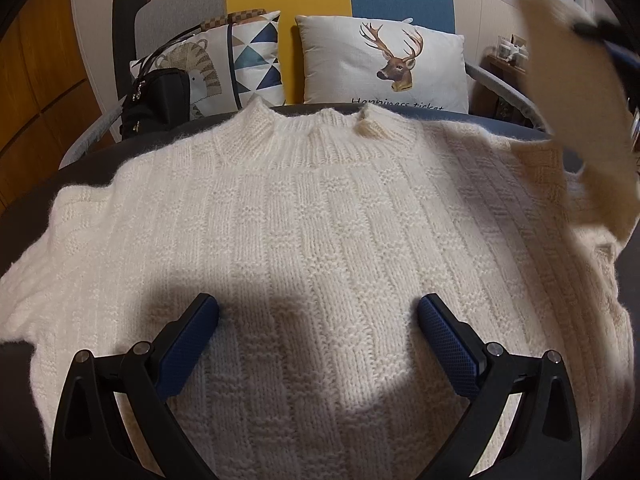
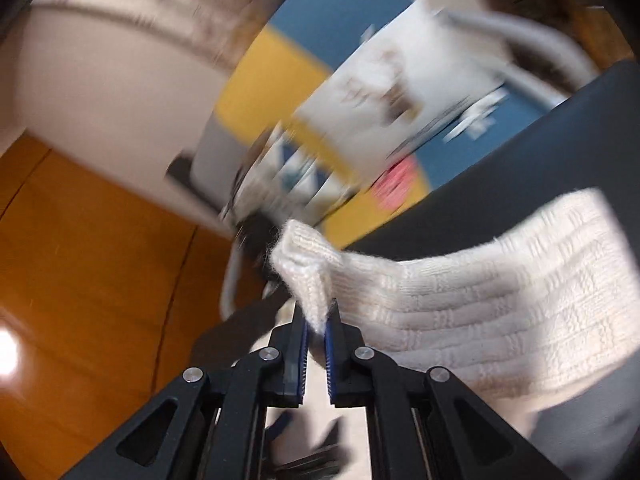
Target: Fold clothes
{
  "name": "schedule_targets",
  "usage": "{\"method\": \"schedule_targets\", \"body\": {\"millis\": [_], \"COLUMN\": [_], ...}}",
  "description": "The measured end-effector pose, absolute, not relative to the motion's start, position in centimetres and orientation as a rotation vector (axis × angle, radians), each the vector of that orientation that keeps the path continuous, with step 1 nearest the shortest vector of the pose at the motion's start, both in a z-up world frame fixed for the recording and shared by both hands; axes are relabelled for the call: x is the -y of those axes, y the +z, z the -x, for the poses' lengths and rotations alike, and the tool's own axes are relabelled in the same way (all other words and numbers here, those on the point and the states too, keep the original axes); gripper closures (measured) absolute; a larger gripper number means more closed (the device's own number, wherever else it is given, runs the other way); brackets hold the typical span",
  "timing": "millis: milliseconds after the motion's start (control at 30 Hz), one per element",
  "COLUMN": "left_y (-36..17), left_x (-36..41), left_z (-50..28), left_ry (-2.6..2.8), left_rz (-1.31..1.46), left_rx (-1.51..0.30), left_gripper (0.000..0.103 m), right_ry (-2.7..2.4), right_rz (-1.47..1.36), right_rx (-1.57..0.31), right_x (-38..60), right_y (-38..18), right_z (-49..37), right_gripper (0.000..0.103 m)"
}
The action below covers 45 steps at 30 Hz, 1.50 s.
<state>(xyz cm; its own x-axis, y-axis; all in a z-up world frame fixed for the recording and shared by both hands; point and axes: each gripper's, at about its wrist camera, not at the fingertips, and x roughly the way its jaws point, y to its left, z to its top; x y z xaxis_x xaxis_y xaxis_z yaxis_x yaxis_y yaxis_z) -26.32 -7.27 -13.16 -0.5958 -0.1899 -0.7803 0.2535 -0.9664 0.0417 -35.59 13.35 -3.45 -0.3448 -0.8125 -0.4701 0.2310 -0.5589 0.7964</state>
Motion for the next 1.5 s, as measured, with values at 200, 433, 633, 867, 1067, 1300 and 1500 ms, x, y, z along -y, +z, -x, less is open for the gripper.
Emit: {"method": "schedule_targets", "body": {"millis": [200, 433, 633, 867, 1067, 1300, 1500], "left_y": [-13.1, -13.1, -13.1, -13.0, -12.6, -11.1, -9.8], "left_x": [7.4, 7.5, 7.5, 7.7, 6.7, 3.6, 0.2], "left_z": [26.2, 26.1, 26.0, 25.9, 26.2, 24.1, 24.6], "left_ry": [-2.602, -2.611, -2.620, -2.621, -2.581, -2.592, -2.642], "left_rz": [-1.256, -1.253, -1.247, -1.255, -1.297, -1.297, -1.181], "left_rx": [-0.120, -0.139, -0.144, -0.188, -0.113, 0.076, 0.361], "left_gripper": [0.002, 0.001, 0.002, 0.000, 0.000, 0.000, 0.000], "right_ry": [-1.798, -1.664, -1.691, -2.093, -2.135, -2.160, -2.224], "right_rz": [-1.267, -1.378, -1.452, -1.226, -1.307, -1.303, -1.188], "right_rx": [0.803, 0.797, 0.742, 0.661, 0.582, 0.637, 0.595], "right_x": [-5.3, -1.0, -2.3, -11.2, -14.3, -16.2, -15.6], "right_y": [-5.6, -10.0, -11.2, -8.3, -10.4, -13.0, -13.4], "right_z": [34.8, 35.2, 35.0, 27.7, 24.9, 23.9, 23.1], "right_gripper": [0.097, 0.097, 0.074, 0.074, 0.073, 0.076, 0.076]}}
